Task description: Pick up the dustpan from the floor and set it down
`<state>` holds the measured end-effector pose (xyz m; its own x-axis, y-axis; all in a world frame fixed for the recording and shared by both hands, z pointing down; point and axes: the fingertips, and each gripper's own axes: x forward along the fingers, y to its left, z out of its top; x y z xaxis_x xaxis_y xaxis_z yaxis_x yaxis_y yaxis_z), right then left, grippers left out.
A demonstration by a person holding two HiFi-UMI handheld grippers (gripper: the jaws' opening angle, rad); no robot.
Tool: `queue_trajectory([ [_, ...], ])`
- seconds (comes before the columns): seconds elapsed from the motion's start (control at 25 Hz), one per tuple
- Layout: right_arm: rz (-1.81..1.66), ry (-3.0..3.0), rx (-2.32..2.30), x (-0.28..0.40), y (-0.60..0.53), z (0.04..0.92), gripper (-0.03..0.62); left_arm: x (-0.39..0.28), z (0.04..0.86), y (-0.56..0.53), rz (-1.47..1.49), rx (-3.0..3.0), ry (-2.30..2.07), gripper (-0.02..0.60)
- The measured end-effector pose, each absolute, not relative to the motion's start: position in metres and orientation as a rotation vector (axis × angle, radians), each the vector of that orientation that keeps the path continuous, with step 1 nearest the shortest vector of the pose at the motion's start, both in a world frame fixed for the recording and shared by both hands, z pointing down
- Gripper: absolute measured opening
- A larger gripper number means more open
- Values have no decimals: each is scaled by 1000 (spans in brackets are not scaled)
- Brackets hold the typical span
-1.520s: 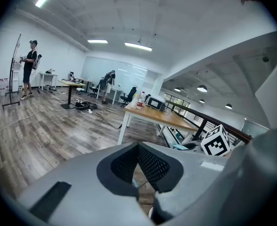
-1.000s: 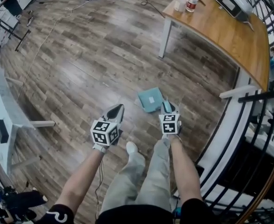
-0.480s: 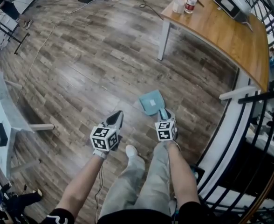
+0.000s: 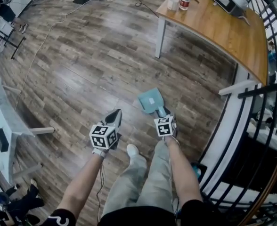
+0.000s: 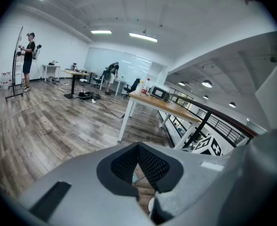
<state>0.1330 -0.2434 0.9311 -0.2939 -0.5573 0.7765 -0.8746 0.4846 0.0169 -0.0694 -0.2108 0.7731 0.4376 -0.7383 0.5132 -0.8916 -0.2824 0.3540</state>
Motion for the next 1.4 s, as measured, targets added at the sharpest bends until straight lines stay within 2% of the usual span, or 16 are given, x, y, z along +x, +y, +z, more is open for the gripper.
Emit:
queue_trajectory([
  [0.52, 582, -2075, 1243, 133, -239, 826, 204, -76, 711, -217, 332, 2148, -1362, -3],
  [0.8, 536, -2102, 1300, 142, -239, 737, 94, -79, 666, -215, 306, 2175, -1369, -3],
  [0.92, 508, -2121, 1340, 146, -240, 698, 10, -80, 642, -213, 290, 2205, -1372, -3],
  [0.96, 506, -2126, 1338, 146, -238, 686, 0, -82, 634, -212, 281, 2213, -1370, -3],
  [1.4, 507, -2264, 1359, 133, -198, 583, -5, -96, 563, -172, 248, 2300, -1335, -3],
])
